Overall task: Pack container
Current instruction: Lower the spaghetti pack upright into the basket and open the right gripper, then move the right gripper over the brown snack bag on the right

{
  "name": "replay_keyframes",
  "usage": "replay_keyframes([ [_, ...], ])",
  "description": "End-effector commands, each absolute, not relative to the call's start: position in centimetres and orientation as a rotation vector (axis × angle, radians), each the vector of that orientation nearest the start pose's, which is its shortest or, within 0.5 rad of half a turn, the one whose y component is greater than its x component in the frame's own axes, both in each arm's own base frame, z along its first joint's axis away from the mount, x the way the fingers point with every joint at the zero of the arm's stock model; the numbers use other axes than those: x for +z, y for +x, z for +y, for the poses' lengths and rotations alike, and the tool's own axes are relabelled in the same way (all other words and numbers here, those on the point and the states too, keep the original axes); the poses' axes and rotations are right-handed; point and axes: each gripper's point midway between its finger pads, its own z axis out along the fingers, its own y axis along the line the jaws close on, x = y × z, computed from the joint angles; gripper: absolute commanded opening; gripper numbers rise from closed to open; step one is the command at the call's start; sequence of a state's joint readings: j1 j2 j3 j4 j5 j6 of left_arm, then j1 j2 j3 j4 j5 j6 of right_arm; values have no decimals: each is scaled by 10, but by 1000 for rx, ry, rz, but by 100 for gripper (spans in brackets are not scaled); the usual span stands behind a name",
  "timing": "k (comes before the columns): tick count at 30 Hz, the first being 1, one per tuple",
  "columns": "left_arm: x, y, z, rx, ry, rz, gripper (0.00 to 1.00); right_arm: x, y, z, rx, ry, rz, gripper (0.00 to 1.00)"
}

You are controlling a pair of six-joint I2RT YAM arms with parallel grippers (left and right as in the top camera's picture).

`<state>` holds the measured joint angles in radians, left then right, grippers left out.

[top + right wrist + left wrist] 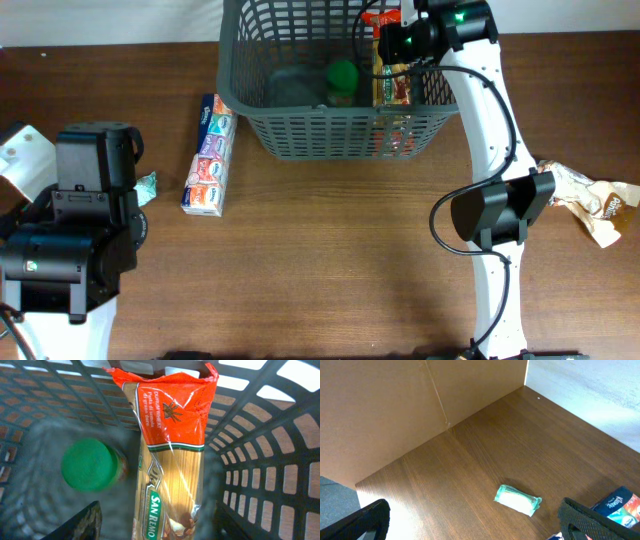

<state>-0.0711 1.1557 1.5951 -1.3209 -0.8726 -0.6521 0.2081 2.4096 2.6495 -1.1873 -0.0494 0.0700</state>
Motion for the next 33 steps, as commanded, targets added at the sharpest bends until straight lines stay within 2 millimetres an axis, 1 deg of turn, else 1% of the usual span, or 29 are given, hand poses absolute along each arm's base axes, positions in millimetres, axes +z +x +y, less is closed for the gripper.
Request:
replay_keyframes([
  [1,376,234,119,671,-975,1909,99,235,568,128,185,-188,2457,67],
  [3,376,234,119,671,-975,1909,99,246,569,128,195,-178,2432,70],
  [5,376,234,119,671,-975,1909,99,267,568,130,220,-164,2385,73],
  [7,376,234,119,671,-975,1909,99,298,566,131,239,-167,2310,75],
  [9,376,234,119,671,-975,1909,99,334,559,129,242,-163,2232,79],
  [11,376,234,119,671,-975,1909,99,371,550,118,223,-138,2149,82],
  [12,376,234,119,671,-975,1909,99,392,544,106,193,-86,2105,83],
  [13,376,234,119,671,-975,1909,99,406,539,94,164,-38,2076,84],
  [14,376,234,119,671,-975,1909,99,423,531,75,118,28,2039,85],
  [16,376,234,119,671,-975,1909,99,445,515,39,37,155,1994,98],
  [17,376,234,119,671,-975,1909,99,453,505,18,3,240,1977,99],
  [19,376,234,119,671,-975,1909,99,458,482,-27,-51,471,1956,99],
  [21,376,234,119,671,-975,1909,99,451,458,-64,-74,684,1949,99],
  [23,376,234,119,671,-975,1909,99,439,436,-94,-79,853,1960,99],
  [24,376,234,119,671,-975,1909,99,434,429,-104,-81,887,1978,99],
  [25,376,234,119,671,-975,1909,99,429,423,-111,-76,909,2002,99],
  [27,376,234,119,671,-975,1909,99,416,413,-120,-38,937,2065,99],
  [30,376,234,119,671,-975,1909,99,411,418,-112,4,648,2201,99],
  [31,376,234,119,671,-975,1909,99,410,417,-115,-7,610,2212,99],
  [32,376,234,119,671,-975,1909,99,411,414,-126,-46,659,2198,99],
  [33,376,234,119,671,-975,1909,99,411,409,-139,-86,754,2165,99],
])
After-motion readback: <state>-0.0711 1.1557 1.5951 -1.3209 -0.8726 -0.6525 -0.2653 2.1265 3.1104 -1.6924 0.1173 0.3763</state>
